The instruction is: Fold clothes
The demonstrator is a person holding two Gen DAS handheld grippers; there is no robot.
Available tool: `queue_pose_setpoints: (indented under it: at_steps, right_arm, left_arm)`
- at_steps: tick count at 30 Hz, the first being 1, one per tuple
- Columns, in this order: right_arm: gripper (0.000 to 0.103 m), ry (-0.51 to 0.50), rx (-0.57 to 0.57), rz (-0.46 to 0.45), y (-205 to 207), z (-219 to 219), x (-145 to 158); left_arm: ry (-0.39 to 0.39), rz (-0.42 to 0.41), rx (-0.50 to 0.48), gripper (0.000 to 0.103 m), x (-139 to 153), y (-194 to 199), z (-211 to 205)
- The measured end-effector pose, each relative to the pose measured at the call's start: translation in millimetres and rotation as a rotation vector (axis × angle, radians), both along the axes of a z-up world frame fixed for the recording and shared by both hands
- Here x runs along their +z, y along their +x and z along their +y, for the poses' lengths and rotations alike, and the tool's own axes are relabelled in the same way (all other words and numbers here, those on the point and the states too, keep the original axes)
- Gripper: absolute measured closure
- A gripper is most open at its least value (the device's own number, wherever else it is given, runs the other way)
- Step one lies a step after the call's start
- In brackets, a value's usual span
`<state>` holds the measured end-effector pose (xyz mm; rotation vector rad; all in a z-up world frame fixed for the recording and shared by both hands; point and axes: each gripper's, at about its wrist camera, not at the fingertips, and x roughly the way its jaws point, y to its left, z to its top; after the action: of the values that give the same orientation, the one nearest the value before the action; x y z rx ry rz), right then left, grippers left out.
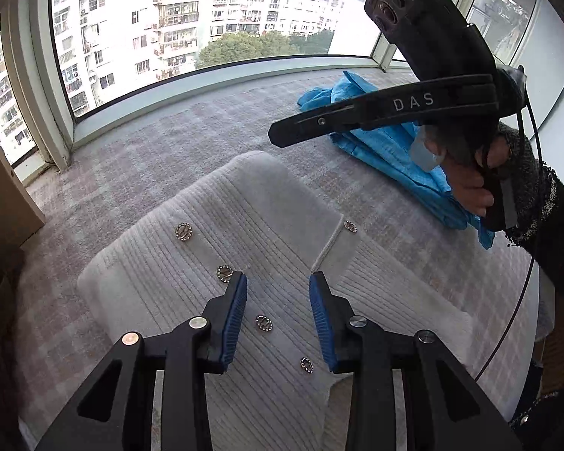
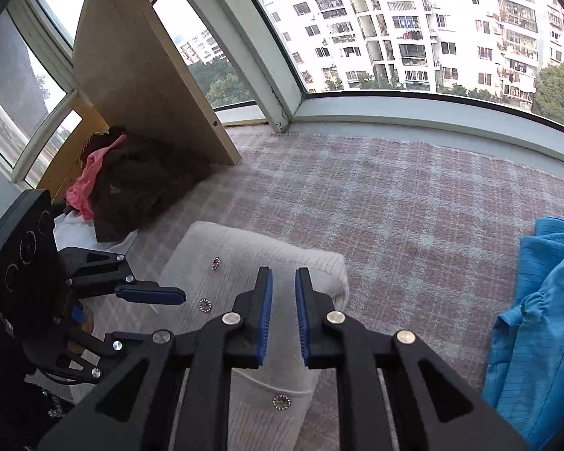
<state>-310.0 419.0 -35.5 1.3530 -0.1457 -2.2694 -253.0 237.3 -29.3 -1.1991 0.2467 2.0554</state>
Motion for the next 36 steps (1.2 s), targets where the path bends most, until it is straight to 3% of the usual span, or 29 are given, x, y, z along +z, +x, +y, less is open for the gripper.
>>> queue_pose_setpoints:
  at_steps: [2, 4, 6, 9, 13, 16, 18, 21, 23, 24, 30, 34, 36]
  right_arm:
    - [0.089, 0.105, -0.012, -0.031, -6, -6, -22]
    - [0.085, 0.02, -0.071, -0.068, -7, 11, -30]
    - [0.085, -0.005, -0.093, -0.088, -3, 21, -19]
    - [0.084, -0.003, -0.118, -0.044, 20, 25, 7]
    - [0.083, -0.01, -0.089, -0.015, 68, 8, 22]
    - [0.069, 0.071, -0.083, -0.041, 99, -10, 0]
    - [0.061, 0.16, -0.101, -0.062, 116, -18, -21]
    - [0.046, 0.114, -0.203, -0.08, 125, -10, -33]
    - [0.046, 0.066, -0.283, -0.132, 127, 2, -27]
    - [0.046, 0.061, -0.319, -0.14, 131, 7, -20]
    - [0.046, 0.063, -0.35, -0.051, 181, 3, 18]
    - [0.046, 0.156, -0.285, -0.105, 194, -14, -7]
    - [0.046, 0.227, -0.263, -0.163, 193, -17, -27]
  left_arm:
    - [0.032, 0.01, 0.095, 0.07, 6, -9, -22]
    - [0.059, -0.058, 0.148, 0.069, -5, -20, -38]
    - [0.0, -0.104, 0.134, 0.068, -31, -25, -37]
    - [-0.018, -0.064, 0.109, 0.067, -30, -17, -34]
    - [0.042, -0.087, 0.137, 0.066, -12, 2, -53]
    - [0.092, -0.108, 0.166, 0.065, -3, 18, -69]
    - [0.103, -0.148, 0.174, 0.065, -13, 33, -69]
    - [0.03, -0.196, 0.153, 0.052, -43, 55, -52]
    - [-0.026, -0.111, 0.149, 0.046, -45, 68, -42]
    - [-0.051, -0.11, 0.146, 0.045, -41, 72, -38]
    - [0.054, -0.156, 0.218, 0.044, -4, 97, -79]
    - [0.117, -0.208, 0.243, 0.044, -11, 116, -92]
    - [0.082, -0.216, 0.215, 0.044, -25, 123, -78]
